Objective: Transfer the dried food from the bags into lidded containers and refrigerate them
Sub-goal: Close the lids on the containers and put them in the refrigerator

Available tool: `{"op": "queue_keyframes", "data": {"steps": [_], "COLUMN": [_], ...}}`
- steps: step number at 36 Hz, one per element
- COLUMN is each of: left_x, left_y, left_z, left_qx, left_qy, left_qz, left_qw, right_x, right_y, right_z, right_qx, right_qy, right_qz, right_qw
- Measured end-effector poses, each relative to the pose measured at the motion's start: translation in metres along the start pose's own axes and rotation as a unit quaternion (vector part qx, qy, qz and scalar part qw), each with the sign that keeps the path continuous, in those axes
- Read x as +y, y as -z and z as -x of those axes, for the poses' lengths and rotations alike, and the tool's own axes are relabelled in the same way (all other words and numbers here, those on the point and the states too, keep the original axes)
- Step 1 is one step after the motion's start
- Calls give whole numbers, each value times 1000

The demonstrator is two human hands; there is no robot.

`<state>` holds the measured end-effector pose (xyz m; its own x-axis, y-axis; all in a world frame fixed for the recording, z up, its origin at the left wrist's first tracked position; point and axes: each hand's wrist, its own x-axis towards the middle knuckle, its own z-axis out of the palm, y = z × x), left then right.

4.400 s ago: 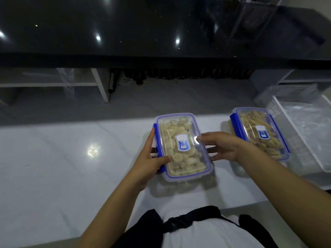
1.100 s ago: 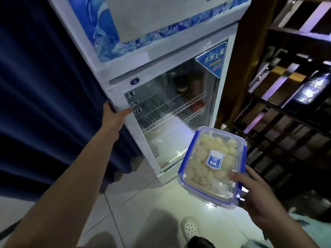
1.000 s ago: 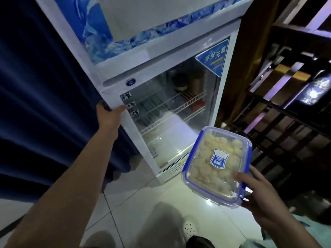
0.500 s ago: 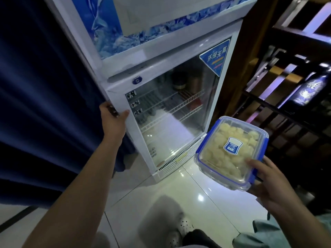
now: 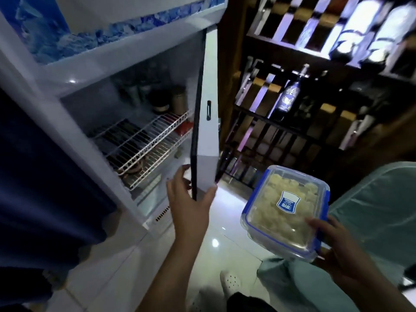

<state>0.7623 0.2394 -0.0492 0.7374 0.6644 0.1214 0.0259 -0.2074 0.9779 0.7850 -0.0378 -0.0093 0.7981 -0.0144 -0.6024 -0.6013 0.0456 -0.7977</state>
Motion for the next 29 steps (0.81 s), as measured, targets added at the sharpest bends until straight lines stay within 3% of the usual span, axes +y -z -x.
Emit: {"op": "queue_keyframes", "data": {"steps": [3,8,20,29], "left_x": [6,21,56,72], "left_y": [-30,-94,-280,-413], "left_z": [3,7,3,-15], "left_qx": [-75,-180,-195,-168], "left_qy": [-30,-4,36,40], "left_qz": [-46,-7,-21,-154], "left_qw": [996,984,980,973], "right_x": [2,3,-3,1], "right_y": [21,63,197,276], "right_z": [2,-4,-39,-73], "right_qx": [23,54,92,126], "right_qy": [1,4,-2,-23], "right_qz": [-30,-72,-140,-150], "right_qw": [999,996,986,980]}}
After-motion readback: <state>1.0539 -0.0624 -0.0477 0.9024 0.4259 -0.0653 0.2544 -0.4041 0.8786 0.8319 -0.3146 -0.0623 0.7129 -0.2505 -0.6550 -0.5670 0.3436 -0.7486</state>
